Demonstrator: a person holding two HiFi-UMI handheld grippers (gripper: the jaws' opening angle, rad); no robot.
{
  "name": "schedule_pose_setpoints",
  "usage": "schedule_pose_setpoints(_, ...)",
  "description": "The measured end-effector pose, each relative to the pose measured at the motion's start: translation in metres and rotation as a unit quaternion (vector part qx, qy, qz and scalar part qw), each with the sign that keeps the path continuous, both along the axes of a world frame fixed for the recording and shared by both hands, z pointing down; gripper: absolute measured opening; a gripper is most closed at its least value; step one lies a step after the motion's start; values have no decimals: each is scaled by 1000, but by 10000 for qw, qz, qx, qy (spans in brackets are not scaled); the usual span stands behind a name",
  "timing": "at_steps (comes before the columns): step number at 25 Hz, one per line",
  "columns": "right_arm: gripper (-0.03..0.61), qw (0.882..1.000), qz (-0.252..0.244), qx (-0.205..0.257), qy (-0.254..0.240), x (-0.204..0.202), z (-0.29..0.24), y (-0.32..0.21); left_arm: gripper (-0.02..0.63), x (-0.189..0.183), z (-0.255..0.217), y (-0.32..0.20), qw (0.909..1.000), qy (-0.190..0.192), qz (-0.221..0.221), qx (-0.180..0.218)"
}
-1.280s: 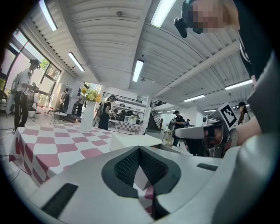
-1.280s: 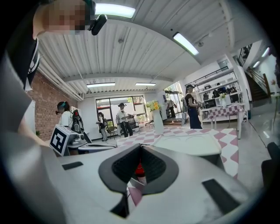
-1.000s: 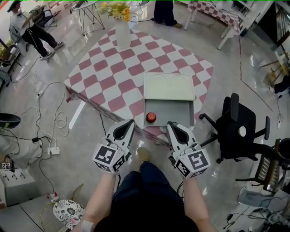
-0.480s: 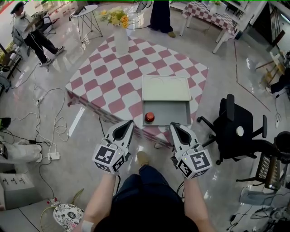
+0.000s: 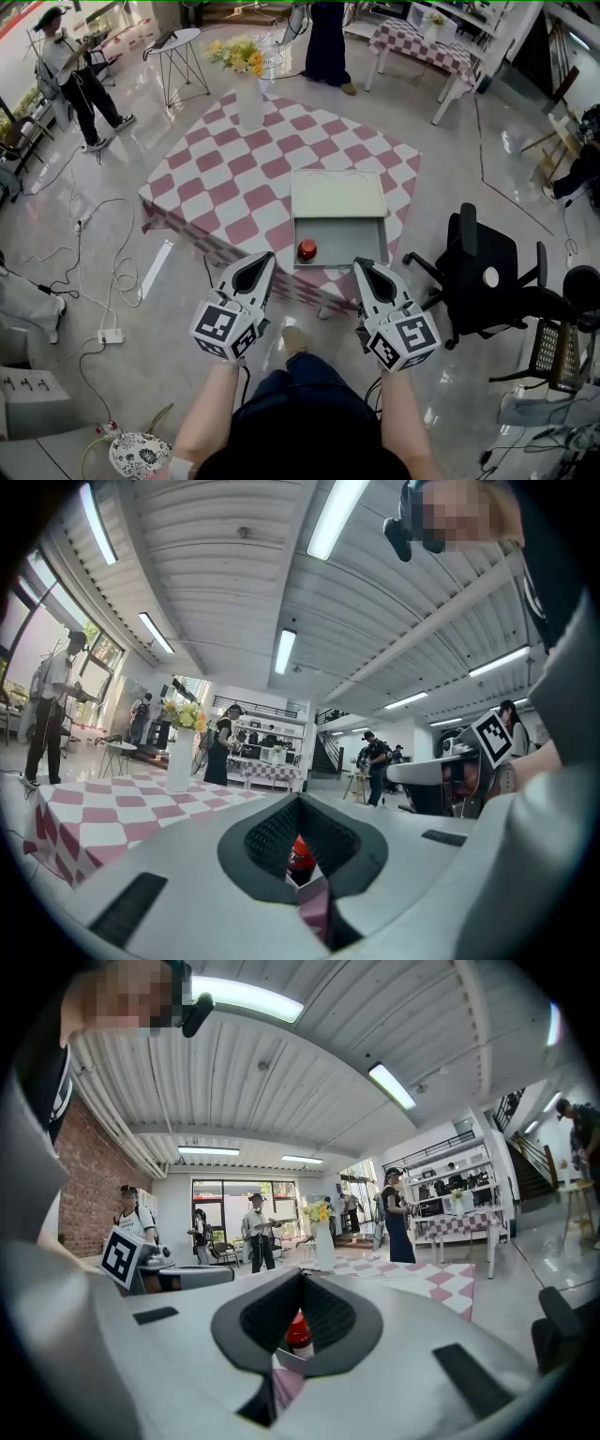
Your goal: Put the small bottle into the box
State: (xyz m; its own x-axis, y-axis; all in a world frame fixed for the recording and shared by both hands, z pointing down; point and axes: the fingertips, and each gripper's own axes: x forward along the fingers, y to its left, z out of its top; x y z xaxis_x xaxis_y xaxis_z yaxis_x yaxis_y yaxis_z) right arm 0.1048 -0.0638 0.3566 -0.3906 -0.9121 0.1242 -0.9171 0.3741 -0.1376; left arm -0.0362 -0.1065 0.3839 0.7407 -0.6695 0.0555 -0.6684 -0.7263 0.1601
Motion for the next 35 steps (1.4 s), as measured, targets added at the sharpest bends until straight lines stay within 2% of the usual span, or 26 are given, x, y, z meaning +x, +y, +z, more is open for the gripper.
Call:
schedule_pose_setpoints(17,5,9998,131,90,-74,8,-16,21,9,-5,-22,16,9999,109,-16,128)
schedule_pose_setpoints(35,4,9996,244,155,-72,13,-18,41,9,-8,-23,31,9998,114,-24,156)
